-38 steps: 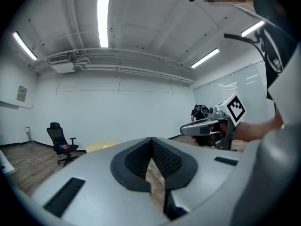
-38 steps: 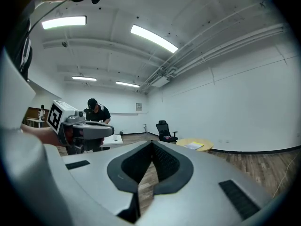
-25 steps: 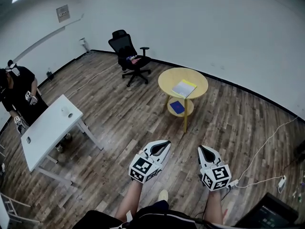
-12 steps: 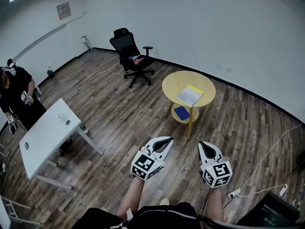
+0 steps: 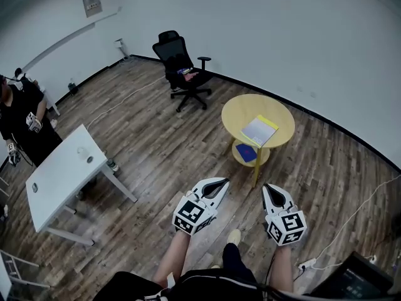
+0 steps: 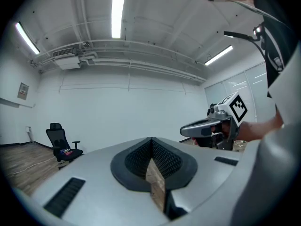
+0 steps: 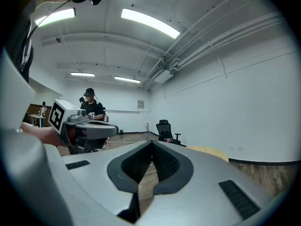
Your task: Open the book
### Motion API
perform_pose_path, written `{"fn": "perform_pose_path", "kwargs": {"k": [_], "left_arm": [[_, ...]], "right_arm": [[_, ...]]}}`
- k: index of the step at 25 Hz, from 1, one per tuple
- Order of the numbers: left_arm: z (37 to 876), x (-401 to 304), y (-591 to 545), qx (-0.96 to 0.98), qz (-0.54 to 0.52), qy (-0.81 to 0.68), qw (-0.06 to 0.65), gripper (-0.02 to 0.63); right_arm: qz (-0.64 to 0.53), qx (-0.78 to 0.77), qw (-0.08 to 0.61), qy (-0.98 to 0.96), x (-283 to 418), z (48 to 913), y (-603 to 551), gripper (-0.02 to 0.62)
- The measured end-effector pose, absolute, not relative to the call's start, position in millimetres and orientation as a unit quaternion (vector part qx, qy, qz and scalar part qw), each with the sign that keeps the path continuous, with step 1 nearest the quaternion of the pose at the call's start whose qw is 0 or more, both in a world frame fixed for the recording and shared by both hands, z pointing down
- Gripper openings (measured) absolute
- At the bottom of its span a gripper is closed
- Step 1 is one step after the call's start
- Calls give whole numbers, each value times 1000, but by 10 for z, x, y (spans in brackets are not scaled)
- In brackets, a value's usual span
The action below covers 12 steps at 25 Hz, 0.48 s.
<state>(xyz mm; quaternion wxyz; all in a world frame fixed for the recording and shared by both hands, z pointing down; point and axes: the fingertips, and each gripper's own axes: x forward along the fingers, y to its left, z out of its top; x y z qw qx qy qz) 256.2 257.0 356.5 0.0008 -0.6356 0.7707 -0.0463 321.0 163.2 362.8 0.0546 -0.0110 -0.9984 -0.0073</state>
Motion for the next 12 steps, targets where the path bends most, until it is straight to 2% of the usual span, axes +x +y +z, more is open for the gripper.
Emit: {"fn": "perform_pose_path", "kwargs": {"k": [12], "left_arm": [[3541,1250,1715,-608,-43,793,-6,0]], "right_arm": [[-8,-47,60,-997,1830,3648,738,6]]}}
